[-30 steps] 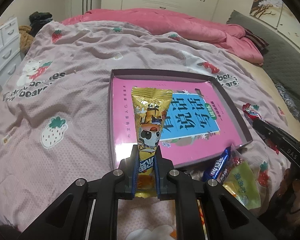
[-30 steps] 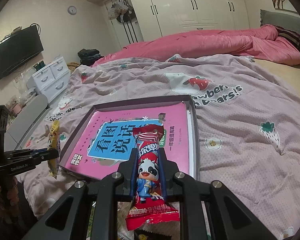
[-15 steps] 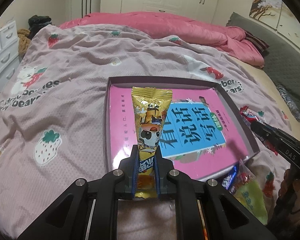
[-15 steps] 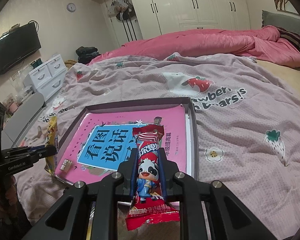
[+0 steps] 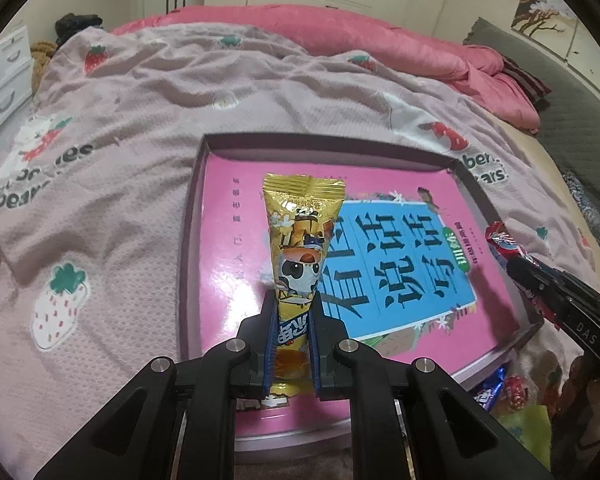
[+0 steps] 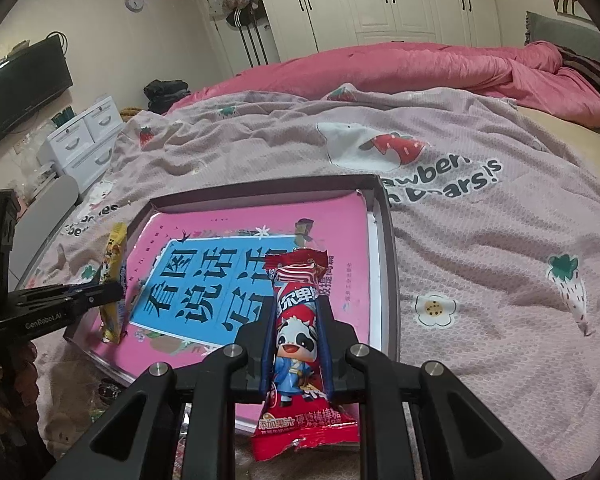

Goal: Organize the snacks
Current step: 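Lower both snacks onto the workbook and open both tools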

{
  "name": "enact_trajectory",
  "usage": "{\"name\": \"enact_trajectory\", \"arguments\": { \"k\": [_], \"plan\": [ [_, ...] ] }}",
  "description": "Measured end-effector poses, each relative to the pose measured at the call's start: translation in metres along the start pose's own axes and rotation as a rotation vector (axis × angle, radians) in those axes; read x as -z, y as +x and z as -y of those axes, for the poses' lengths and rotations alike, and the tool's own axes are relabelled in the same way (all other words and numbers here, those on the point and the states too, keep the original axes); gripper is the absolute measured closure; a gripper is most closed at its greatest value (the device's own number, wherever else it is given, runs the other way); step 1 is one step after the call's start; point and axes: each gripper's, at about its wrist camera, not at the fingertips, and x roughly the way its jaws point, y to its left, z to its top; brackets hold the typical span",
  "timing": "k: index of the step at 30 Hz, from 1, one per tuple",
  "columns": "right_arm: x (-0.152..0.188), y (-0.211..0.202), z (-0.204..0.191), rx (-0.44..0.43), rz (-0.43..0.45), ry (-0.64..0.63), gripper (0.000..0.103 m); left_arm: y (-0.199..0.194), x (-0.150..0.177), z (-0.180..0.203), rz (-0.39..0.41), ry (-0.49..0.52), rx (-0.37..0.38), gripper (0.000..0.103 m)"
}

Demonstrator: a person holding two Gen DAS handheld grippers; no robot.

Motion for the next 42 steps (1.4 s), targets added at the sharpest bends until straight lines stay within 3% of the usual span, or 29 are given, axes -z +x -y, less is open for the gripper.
{"name": "enact_trajectory", "arguments": {
  "k": [21, 28, 42],
  "plan": [
    [0.002, -0.001, 0.004, 0.021, -0.016, 0.009, 0.083, -0.004, 0.000, 0.003, 0.000, 0.022, 0.013, 0.084],
    [0.011, -0.027, 0.002, 0.064, -0.016, -0.051, 0.083, -0.007, -0.002, 0.004, -0.002, 0.027, 0.025, 0.068],
    [0.035, -0.056, 0.015, 0.063, -0.041, 0.038, 0.083, -0.025, 0.007, 0.007, 0.003, 0.049, 0.029, 0.057]
  ]
}}
